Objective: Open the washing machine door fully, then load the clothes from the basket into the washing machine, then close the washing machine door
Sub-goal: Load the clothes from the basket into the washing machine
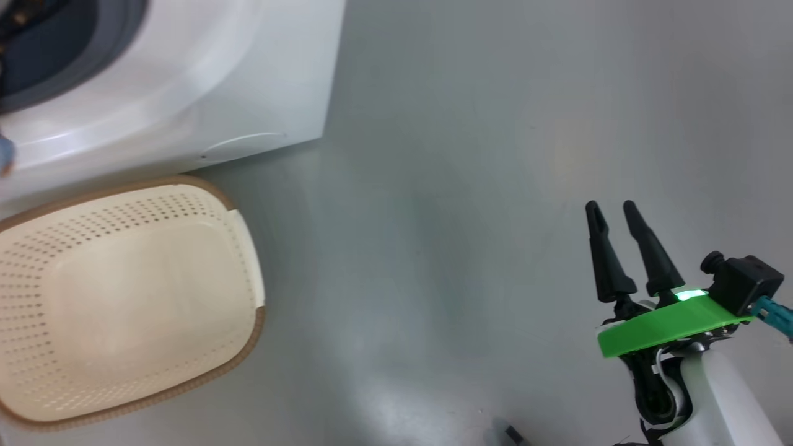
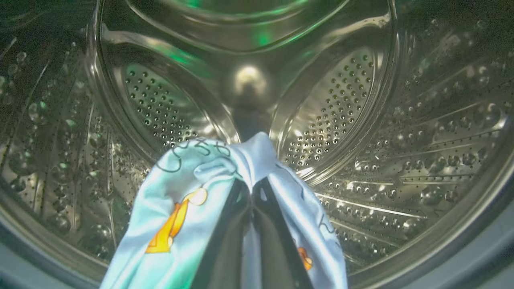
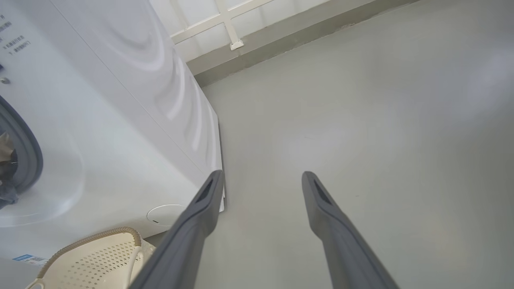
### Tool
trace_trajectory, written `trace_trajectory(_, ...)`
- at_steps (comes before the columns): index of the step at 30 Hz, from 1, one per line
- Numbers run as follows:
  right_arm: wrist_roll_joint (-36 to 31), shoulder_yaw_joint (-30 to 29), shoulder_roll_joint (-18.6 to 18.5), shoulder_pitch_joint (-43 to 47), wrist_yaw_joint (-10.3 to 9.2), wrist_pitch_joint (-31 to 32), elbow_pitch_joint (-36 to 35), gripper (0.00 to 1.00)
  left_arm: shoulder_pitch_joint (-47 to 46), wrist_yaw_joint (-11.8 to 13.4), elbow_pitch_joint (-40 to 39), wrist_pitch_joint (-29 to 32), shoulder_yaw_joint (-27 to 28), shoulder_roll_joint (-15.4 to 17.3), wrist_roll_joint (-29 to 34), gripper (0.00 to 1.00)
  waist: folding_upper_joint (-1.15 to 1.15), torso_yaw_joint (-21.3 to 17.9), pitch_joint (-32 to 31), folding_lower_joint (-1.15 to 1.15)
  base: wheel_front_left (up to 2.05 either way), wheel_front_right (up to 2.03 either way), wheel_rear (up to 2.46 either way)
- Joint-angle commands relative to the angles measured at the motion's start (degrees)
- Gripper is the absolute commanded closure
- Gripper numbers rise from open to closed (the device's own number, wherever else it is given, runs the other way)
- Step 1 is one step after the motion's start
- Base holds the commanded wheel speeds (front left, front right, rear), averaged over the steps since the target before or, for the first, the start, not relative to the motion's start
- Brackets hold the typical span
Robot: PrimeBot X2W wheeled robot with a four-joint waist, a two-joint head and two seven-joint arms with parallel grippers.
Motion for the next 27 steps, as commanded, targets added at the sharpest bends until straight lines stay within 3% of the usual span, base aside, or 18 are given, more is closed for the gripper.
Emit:
trace_trajectory(1,-0.01,1.65,0.09,0.04,0.13,-0.43,-0.99,0.00,-2.10,-0.09,-1.61,-0.29,1.03,3.42,0.74,1.00,0.00,-1.78,1.25,0.00,0.00,0.00,0.00)
trace_trajectory(9,0.16,1.77,0.92,-0.57,0.13,-0.43,-1.06,0.00,-4.19,-0.09,-12.28,-0.29,3.08,4.28,1.05,1.00,0.00,-3.01,2.61,0.00,0.00,0.00,0.00)
trace_trajectory(10,0.15,1.74,1.01,-0.57,0.13,-0.43,-1.06,0.00,-3.79,-0.09,-12.29,-0.29,3.22,4.09,1.21,0.92,0.00,-2.98,2.68,0.00,0.00,0.00,0.00)
trace_trajectory(11,0.14,1.76,1.11,-0.57,0.13,-0.43,-1.04,0.00,-3.32,-0.09,-12.25,-0.29,3.01,4.06,1.69,0.38,0.00,-2.93,2.74,0.00,0.00,0.00,0.00)
trace_trajectory(12,0.14,1.87,1.20,-0.59,0.13,-0.43,-1.01,0.00,-2.86,-0.09,-12.20,-0.29,2.71,4.12,2.25,0.00,0.00,-2.90,2.78,0.00,0.00,0.00,0.00)
trace_trajectory(27,0.04,2.13,0.39,-0.87,0.13,-0.43,-0.95,0.00,0.73,-0.09,-9.57,-0.29,5.45,2.26,2.45,0.00,0.00,-1.72,1.80,0.00,0.00,0.00,0.00)
